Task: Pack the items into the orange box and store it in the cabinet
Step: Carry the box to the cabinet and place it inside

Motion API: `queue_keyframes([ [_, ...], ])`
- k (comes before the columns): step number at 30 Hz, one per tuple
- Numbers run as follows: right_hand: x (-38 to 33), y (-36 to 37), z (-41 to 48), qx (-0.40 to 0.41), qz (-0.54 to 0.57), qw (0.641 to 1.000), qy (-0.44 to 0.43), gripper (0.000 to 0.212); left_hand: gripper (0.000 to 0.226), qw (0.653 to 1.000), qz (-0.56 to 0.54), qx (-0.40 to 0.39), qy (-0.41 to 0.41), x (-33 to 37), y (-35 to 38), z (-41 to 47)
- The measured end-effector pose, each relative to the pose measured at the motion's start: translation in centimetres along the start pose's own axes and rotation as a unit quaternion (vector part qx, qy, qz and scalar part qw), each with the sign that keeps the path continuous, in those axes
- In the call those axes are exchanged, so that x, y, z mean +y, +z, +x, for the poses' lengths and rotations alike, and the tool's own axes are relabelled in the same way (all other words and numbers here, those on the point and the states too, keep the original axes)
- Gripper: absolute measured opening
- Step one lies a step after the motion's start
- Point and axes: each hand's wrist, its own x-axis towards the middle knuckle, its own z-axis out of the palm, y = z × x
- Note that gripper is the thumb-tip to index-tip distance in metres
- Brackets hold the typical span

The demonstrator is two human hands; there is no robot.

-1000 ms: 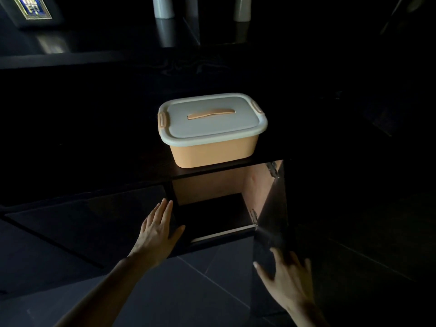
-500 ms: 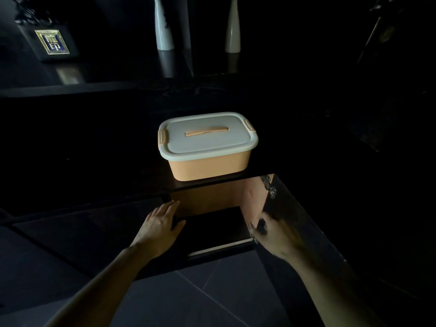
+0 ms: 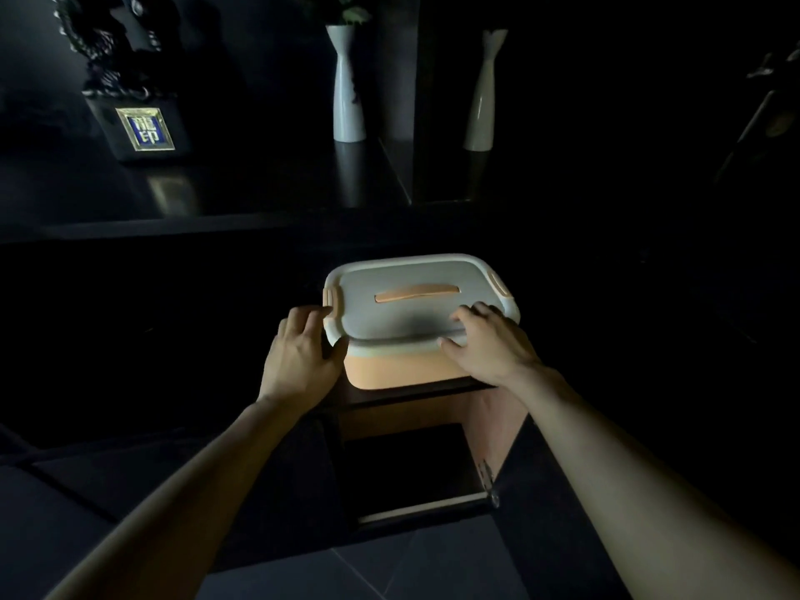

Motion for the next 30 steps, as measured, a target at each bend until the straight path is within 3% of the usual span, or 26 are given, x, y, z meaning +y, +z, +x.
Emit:
queue_keyframes([
  [5, 1.0, 0.5, 3.5, 0.004, -0.031, 0.999, 0.032, 0.058, 0.069, 0.991, -0.089, -0.051, -0.091, -0.5, 2.2, 4.4],
  [13, 4.9, 2.2, 6.4, -0.124, -0.04, 0.987, 0.09, 0.083, 0.085, 0.977, -0.094, -0.151, -0.118, -1.4, 5.7, 6.9],
  [18, 6.7, 3.8, 8.6, -0.15, -0.001, 0.984, 0.095, 0.089, 0.094, 0.981, -0.058, -0.146, -0.116, -1.6, 6.9, 7.6],
  [30, 8.0, 5.3, 12.2, -0.132, 0.064, 0.972, 0.181, 0.107, 0.105, 0.948, -0.193, -0.07, -0.245, -2.4, 9.3, 8.6],
])
